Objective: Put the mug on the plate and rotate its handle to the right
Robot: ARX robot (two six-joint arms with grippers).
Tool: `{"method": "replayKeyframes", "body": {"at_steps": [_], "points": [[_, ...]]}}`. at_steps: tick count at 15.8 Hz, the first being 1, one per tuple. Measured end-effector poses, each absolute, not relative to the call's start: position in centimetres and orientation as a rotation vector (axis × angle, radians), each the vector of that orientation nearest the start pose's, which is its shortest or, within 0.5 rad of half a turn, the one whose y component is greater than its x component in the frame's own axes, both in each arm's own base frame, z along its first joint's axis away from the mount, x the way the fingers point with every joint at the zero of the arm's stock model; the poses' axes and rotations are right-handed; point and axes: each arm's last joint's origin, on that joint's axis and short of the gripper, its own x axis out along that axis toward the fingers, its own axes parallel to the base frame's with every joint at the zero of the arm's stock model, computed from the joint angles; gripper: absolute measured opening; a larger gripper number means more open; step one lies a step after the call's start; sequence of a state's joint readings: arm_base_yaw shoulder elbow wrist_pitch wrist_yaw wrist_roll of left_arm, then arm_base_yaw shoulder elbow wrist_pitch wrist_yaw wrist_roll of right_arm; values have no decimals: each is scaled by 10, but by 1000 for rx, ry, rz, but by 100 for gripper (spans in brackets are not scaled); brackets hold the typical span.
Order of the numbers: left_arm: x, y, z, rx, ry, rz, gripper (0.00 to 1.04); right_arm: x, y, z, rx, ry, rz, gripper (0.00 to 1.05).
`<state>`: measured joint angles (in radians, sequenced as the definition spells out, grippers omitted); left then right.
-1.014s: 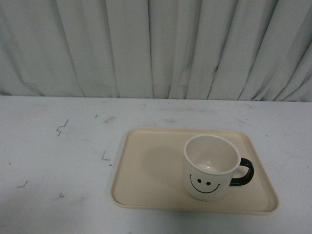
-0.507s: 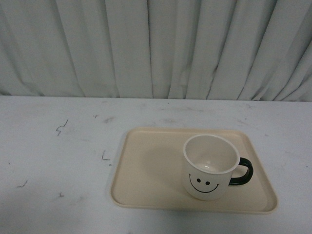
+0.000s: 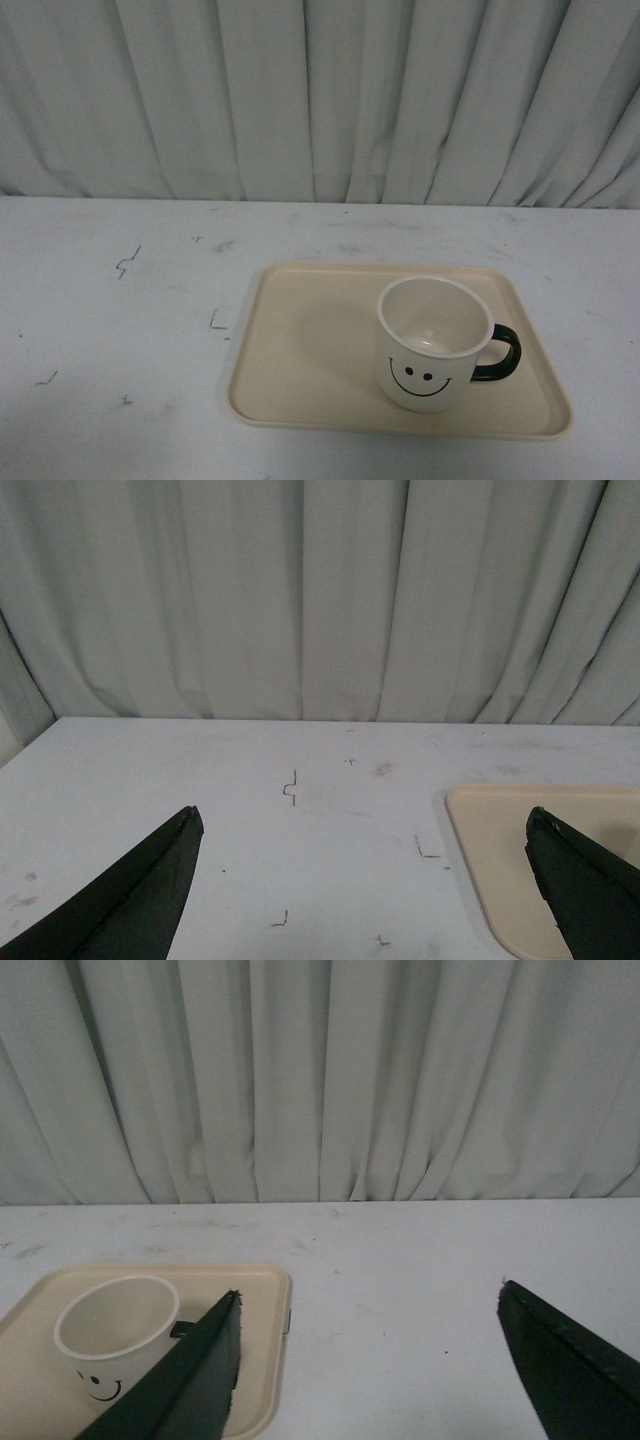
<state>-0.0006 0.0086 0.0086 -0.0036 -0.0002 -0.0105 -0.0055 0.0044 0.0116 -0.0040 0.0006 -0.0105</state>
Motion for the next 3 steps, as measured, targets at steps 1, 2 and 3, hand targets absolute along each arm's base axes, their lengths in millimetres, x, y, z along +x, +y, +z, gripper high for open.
{"method": "replayKeyframes", "body": {"at_steps": [1, 2, 3], "points": [[98, 0, 165, -10, 4, 0, 98, 97, -1, 167, -10, -3, -6, 85], [98, 0, 165, -10, 4, 0, 98, 97, -1, 167, -10, -3, -6, 98], [98, 0, 165, -10, 4, 0, 98, 97, -1, 167, -10, -3, -6, 98]]}}
